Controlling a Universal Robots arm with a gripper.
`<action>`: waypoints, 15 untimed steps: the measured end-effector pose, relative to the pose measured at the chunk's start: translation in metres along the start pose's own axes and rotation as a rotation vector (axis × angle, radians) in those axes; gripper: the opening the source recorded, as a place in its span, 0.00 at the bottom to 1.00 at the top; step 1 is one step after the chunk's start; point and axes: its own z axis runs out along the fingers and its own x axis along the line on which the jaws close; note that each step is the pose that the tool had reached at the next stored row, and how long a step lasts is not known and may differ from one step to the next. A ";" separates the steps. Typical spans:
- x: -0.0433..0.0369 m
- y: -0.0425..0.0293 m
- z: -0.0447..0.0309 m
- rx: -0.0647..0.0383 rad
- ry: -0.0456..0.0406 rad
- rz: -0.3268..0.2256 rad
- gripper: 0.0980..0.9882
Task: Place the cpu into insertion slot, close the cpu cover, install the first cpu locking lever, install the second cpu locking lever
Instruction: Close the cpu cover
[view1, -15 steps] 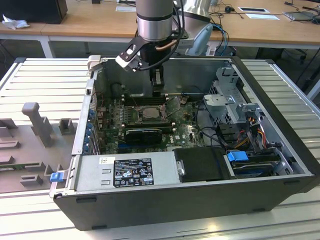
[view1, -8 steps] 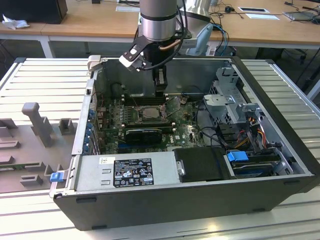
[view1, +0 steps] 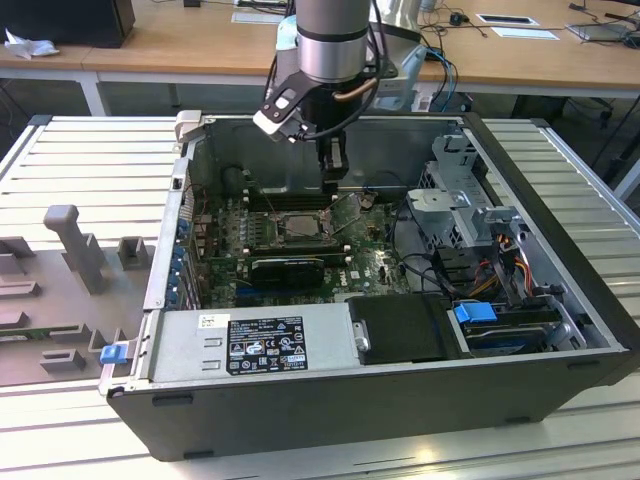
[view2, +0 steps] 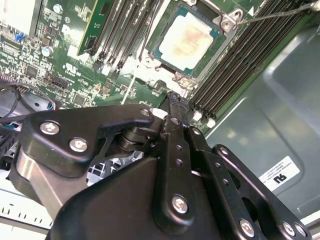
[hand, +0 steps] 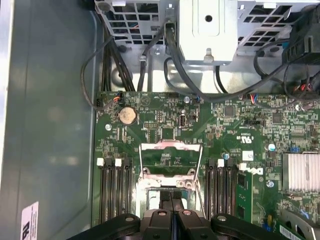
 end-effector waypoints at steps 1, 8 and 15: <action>0.0000 0.0015 0.0001 0.000 0.0000 0.000 0.01; -0.0001 0.0107 0.0009 0.000 0.0000 0.000 0.01; -0.0002 0.0250 0.0019 0.000 0.0000 0.000 0.01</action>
